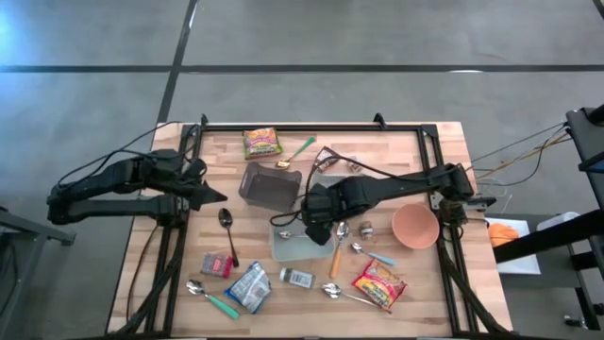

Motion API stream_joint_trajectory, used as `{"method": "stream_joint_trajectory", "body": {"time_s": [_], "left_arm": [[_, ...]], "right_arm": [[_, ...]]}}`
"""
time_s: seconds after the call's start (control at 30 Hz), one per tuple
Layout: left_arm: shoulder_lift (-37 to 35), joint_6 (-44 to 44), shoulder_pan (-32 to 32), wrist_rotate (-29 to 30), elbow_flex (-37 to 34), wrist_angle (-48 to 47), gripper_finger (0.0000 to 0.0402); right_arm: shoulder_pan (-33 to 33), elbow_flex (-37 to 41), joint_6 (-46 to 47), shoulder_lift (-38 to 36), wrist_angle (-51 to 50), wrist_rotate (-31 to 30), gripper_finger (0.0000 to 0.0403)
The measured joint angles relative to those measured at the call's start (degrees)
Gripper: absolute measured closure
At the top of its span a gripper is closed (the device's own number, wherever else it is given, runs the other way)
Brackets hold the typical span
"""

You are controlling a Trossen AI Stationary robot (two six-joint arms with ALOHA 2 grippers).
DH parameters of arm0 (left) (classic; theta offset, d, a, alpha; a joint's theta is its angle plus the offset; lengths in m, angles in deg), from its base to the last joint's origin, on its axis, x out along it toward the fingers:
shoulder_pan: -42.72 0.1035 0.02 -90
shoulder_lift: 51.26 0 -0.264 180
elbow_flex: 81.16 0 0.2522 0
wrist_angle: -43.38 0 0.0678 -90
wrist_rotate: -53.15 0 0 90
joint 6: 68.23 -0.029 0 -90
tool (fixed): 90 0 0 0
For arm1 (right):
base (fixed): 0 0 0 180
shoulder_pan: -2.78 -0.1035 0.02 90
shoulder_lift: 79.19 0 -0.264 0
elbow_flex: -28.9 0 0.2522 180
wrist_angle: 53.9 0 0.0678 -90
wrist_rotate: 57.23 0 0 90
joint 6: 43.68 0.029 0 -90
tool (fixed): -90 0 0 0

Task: Pick & Place Food Item
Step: Put the green noodle pack into the black bin

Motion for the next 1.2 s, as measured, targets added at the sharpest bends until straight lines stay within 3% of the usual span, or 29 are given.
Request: {"method": "stream_joint_trajectory", "body": {"time_s": [0.23,0.4,0.63,0.73,1.0,1.2], "left_arm": [[2.7,1.8,0.3,3.4,0.0,0.4,0.0401],[4.2,6.1,2.0,9.8,0.0,1.0,0.0401],[4.7,3.9,11.3,11.2,0.0,2.6,0.0401],[5.4,-0.3,18.2,6.5,0.0,4.8,0.0401],[16.0,-6.4,42.9,-19.3,0.0,13.3,0.0401],[25.4,-5.9,52.8,-27.2,0.0,18.0,0.0401]], "right_arm": [[-0.5,0.5,4.1,-3.3,-6.8,-3.4,0.0203],[-0.5,0.6,5.7,-5.6,-8.2,-4.8,0.0203],[-0.5,2.9,7.7,-8.9,-9.4,-6.0,0.0203],[-0.5,5.3,8.6,-10.9,-9.5,-6.0,0.0203],[-0.5,14.0,11.4,-19.1,-9.1,-9.9,0.0203],[-0.5,21.9,13.5,-26.8,-8.3,-12.3,0.0203]]}}
